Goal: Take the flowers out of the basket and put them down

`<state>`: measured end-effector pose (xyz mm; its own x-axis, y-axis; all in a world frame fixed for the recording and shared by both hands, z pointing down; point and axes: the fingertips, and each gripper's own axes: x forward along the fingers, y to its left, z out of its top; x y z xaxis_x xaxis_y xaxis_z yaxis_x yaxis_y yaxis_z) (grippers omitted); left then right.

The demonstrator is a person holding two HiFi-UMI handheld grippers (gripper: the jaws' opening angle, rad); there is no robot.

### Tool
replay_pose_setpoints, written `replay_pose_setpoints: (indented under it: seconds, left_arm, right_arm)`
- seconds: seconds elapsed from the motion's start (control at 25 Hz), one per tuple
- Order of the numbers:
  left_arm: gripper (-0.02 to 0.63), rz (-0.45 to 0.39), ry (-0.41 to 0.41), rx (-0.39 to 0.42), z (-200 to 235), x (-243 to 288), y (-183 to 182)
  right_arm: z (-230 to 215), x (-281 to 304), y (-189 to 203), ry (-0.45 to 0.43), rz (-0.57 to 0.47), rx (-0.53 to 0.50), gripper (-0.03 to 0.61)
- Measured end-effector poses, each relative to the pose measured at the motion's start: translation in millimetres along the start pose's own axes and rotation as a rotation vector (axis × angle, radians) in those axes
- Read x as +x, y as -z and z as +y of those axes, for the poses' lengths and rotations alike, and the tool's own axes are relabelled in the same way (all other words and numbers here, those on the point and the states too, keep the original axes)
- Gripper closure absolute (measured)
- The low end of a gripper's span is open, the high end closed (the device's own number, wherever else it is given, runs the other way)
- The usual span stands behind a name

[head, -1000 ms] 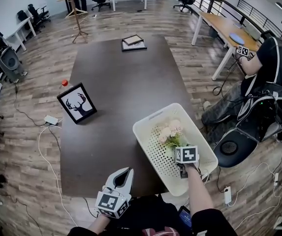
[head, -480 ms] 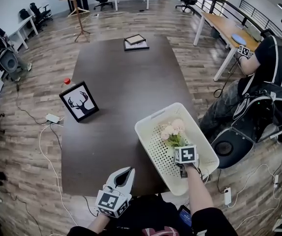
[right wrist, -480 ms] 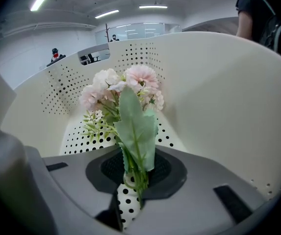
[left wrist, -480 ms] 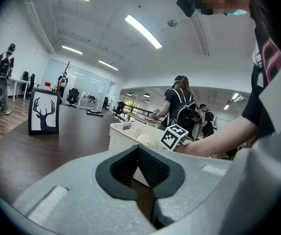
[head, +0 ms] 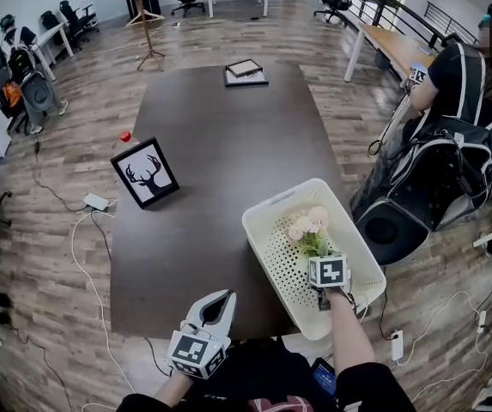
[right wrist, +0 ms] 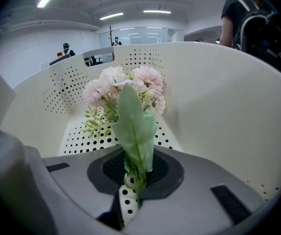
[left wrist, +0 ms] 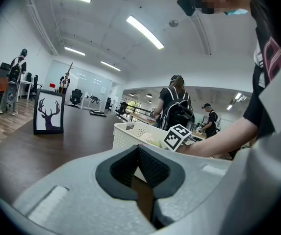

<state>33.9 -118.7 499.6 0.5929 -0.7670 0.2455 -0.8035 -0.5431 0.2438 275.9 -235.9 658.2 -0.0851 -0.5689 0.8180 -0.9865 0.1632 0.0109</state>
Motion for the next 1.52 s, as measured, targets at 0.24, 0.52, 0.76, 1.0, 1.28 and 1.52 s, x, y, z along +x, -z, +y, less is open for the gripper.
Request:
replay_pose_setpoints:
  seconds: [0.24, 0.52, 0.76, 1.0, 1.28, 1.52]
  left_arm:
    - [0.604, -0.005, -0.014, -0.008, 7.7, -2.2, 1.2]
    - [0.604, -0.011, -0.001, -0.012, 0.6, -2.4, 4.6]
    - [0.604, -0.018, -0.001, -0.013, 0.9, -4.2, 2.6]
    - [0.604, -0.028, -0.016, -0.012, 2.8, -7.6, 0.0]
    - [0.604, -0.036, -0.025, -0.012, 4.2, -14.0, -0.7]
    - [0.604, -0.046, -0.033, -0.012, 4.3, -19.9, -1.0]
  right_arm:
    - [7.6, -3.2, -4.9, -0.052, -0.015, 0.029, 0.529]
    - [14.8, -25.6, -21.8, -0.078, -0.081, 0.062, 0.531]
    - [24.9, -40.6, -31.0, -0.102, -0.11, 0.083, 0.531]
    - [26.5, -59.7, -46.8, -0.094, -0.161, 0.085, 0.531]
    - [37.5, -88.0, -63.4, -0.094, -0.233, 0.071, 0.531]
    - [47.8, -117.7, -79.8, -0.117, -0.298, 0.052, 0.531]
